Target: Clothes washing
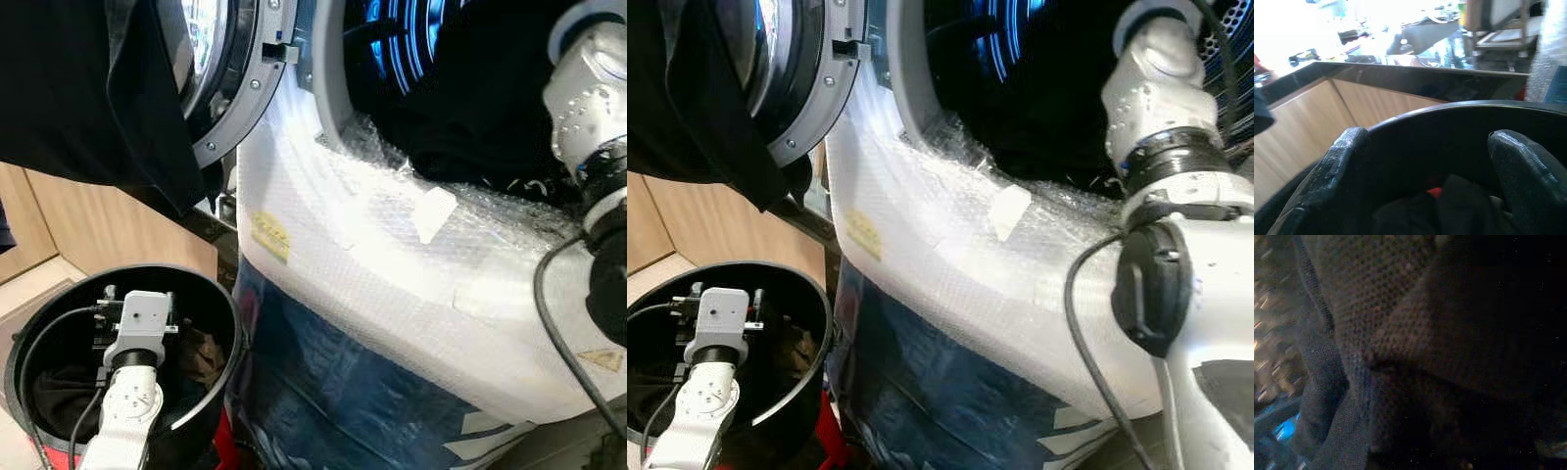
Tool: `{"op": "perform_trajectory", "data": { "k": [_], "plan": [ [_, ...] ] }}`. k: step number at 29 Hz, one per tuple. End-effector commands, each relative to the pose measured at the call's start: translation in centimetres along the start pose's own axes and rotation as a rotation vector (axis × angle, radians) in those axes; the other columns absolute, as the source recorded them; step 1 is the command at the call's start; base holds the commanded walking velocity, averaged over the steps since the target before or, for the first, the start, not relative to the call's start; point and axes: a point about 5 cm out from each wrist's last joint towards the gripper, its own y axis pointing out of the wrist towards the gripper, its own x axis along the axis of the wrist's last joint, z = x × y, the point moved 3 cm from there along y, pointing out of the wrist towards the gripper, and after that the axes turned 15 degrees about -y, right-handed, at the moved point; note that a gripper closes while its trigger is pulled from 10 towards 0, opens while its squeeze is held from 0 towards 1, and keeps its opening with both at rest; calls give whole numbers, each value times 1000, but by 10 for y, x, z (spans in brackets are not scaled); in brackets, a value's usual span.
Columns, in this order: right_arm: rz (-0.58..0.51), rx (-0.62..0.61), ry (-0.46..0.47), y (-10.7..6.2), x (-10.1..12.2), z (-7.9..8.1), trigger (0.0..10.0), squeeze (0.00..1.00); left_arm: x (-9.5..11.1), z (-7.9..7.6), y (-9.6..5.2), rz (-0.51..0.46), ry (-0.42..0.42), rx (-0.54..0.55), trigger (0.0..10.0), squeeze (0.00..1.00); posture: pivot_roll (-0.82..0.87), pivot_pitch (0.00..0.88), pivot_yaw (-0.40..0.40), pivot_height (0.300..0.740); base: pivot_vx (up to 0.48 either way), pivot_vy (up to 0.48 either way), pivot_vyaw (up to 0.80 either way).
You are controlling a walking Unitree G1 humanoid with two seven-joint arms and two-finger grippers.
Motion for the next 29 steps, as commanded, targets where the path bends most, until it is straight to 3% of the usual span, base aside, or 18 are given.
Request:
{"op": "perform_trajectory", "data": {
  "k": [1,2,3,4,5,8,9,10,13,15,20,24,25,29],
  "plan": [
    [38,55,-45,-1,-5,13,353,0,0,-14,-1,19,-11,-46,10000,0,205,0,-179,740,0,0,0],
    [46,70,-58,-2,-7,17,353,0,1,-16,-1,20,-12,-54,10000,0,208,0,-181,740,0,0,0],
    [56,70,-67,-2,-10,19,1451,0,1,-18,-2,17,-13,-56,10000,0,208,0,-181,740,0,0,0],
    [69,71,-92,-3,-13,21,4980,0,1,-19,-2,18,-19,-58,10000,0,216,0,-185,740,0,0,0],
    [90,108,-139,-4,-20,28,10000,0,0,-22,-4,26,-22,-65,10000,0,226,0,-190,740,0,0,0],
    [97,128,-199,-6,-25,32,10000,0,-1,-27,-4,35,-36,-77,10000,0,234,0,-198,740,0,0,0],
    [96,151,-244,-7,-28,35,10000,259,0,-29,-4,30,-37,-78,10000,0,242,0,-205,740,0,0,0],
    [110,172,-285,-8,-35,38,10000,1000,3,-32,-4,25,-53,-76,10000,0,248,0,-210,740,0,0,0],
    [135,171,-293,-9,-42,38,10000,1000,4,-34,-5,27,-59,-81,10000,0,254,0,-211,740,0,0,0],
    [133,184,-392,-10,-49,38,10000,1000,0,-39,-7,53,-48,-115,10000,0,268,0,-215,740,0,0,0],
    [179,221,-398,-13,-63,39,10000,1000,0,-43,-8,61,-46,-136,10000,0,274,0,-223,740,0,0,0],
    [172,259,-382,-14,-62,44,10000,1000,0,-44,-8,65,-55,-134,10000,0,266,0,-221,740,0,0,0],
    [136,319,-452,-15,-59,52,10000,1000,-1,-47,-9,75,-53,-148,10000,0,268,0,-224,740,0,0,0],
    [123,354,-452,-16,-58,55,10000,1000,-3,-48,-10,85,-56,-148,10000,0,257,0,-221,740,0,0,0]
  ]
}}
